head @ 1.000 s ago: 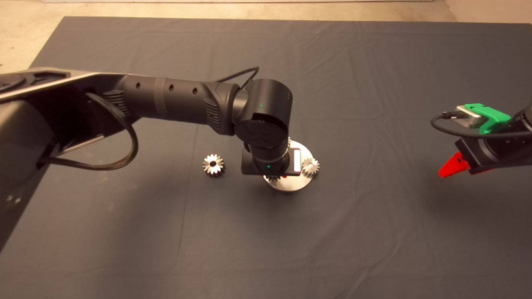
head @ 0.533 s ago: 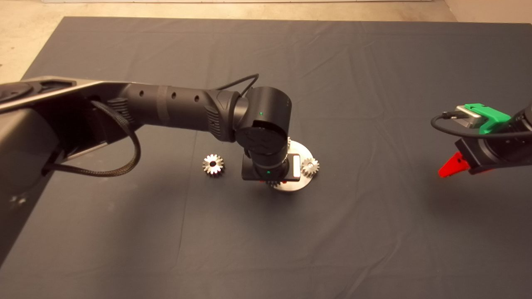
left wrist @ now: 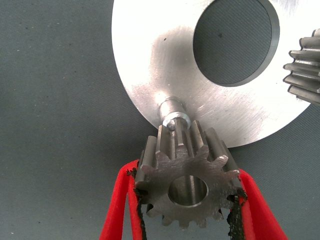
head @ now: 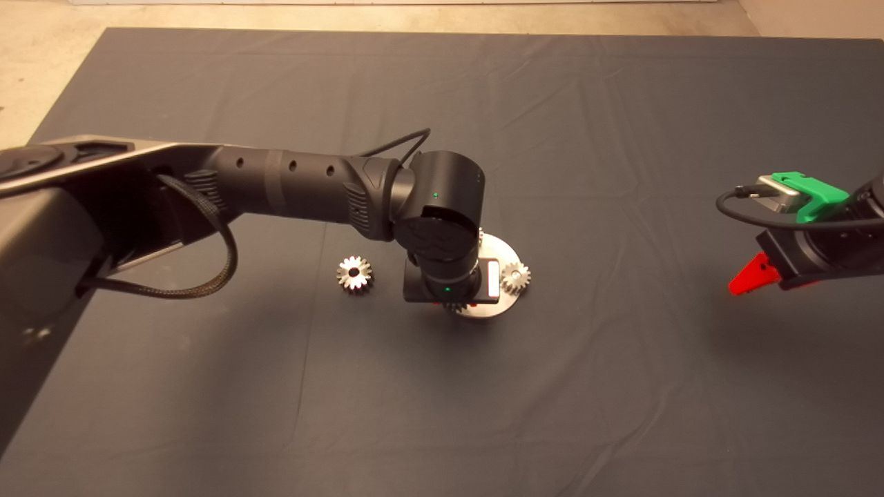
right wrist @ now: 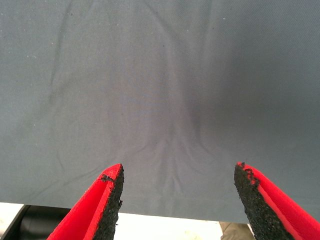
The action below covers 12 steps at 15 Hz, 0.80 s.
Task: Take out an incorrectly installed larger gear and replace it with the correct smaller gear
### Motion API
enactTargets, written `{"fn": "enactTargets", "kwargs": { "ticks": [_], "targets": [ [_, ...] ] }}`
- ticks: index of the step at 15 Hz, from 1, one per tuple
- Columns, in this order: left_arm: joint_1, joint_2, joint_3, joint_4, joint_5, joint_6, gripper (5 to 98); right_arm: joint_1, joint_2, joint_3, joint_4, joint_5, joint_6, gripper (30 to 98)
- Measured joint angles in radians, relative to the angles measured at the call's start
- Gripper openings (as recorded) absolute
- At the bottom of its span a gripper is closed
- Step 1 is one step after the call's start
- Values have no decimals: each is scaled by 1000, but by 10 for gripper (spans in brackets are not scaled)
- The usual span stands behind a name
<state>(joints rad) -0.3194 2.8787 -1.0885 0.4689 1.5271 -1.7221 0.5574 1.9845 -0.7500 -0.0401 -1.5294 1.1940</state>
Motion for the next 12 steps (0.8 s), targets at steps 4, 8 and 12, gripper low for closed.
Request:
{"fn": "enactTargets", "kwargs": {
  "ticks": [4, 8, 12],
  "targets": [
    [0, 15, -18, 0, -2, 9, 252, 0, 0, -3, 0, 0, 0, 591],
    [0, 21, -32, 3, -1, 18, 251, 0, 2, -8, 0, 0, 0, 591],
    [0, 23, -37, 3, 0, 27, 251, 0, 8, -10, 0, -1, 0, 591]
  ]
}}
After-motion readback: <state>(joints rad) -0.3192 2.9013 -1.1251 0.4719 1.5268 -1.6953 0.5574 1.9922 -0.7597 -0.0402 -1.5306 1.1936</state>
